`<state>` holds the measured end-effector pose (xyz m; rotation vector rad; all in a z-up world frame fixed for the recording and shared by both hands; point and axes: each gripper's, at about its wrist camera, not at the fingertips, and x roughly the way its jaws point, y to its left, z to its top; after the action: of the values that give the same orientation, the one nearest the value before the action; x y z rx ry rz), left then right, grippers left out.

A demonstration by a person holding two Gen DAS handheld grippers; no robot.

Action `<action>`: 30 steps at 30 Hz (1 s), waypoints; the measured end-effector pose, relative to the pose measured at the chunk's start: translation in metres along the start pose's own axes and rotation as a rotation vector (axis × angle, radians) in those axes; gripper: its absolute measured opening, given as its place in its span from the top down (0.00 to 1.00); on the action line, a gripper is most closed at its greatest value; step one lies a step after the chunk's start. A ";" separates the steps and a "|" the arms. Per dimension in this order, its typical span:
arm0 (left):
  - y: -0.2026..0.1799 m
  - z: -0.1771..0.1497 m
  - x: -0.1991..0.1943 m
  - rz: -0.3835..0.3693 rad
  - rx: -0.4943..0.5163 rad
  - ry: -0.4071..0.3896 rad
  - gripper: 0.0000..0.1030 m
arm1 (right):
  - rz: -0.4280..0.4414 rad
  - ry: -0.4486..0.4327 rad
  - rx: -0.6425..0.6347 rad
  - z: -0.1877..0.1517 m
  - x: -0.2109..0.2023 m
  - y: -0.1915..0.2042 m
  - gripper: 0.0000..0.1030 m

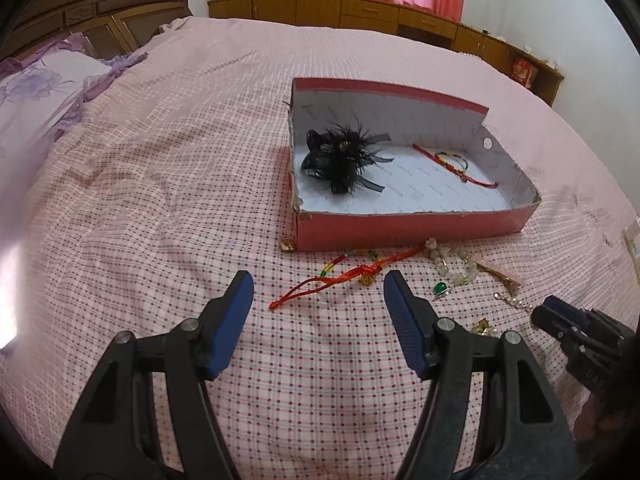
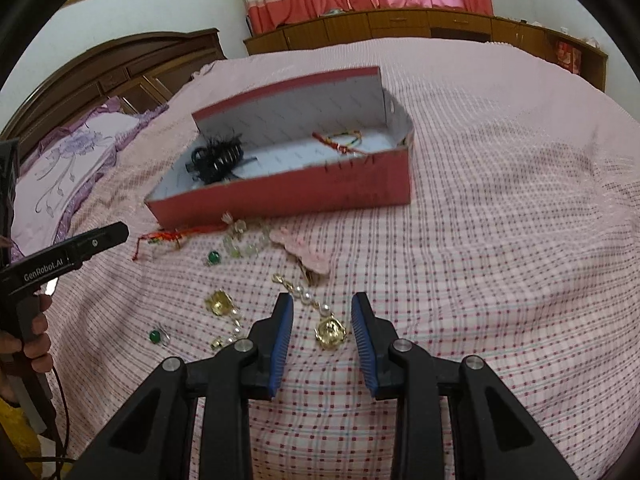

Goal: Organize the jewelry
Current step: 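Withdraw both grippers from the box toward the remaining jewelry, then grasp the red tasseled cord with the left gripper while the right grasps the gold pendant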

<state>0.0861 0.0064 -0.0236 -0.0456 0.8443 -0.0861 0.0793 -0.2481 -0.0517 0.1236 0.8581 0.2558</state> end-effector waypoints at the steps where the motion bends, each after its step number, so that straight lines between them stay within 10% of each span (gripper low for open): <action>1: 0.000 0.000 0.002 -0.002 0.001 0.002 0.42 | -0.002 0.007 0.001 -0.002 0.003 -0.001 0.68; 17: -0.007 0.002 0.046 -0.073 -0.033 0.044 0.45 | 0.002 0.016 0.001 -0.012 0.018 -0.005 0.68; 27: -0.012 -0.004 0.053 -0.079 -0.003 0.061 1.00 | -0.002 0.010 -0.005 -0.014 0.017 -0.004 0.75; 30: -0.009 -0.004 0.051 -0.101 -0.019 0.059 1.00 | 0.008 0.007 0.019 -0.015 0.015 -0.008 0.83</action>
<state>0.1166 -0.0072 -0.0636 -0.1043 0.9013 -0.1753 0.0787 -0.2514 -0.0743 0.1437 0.8669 0.2560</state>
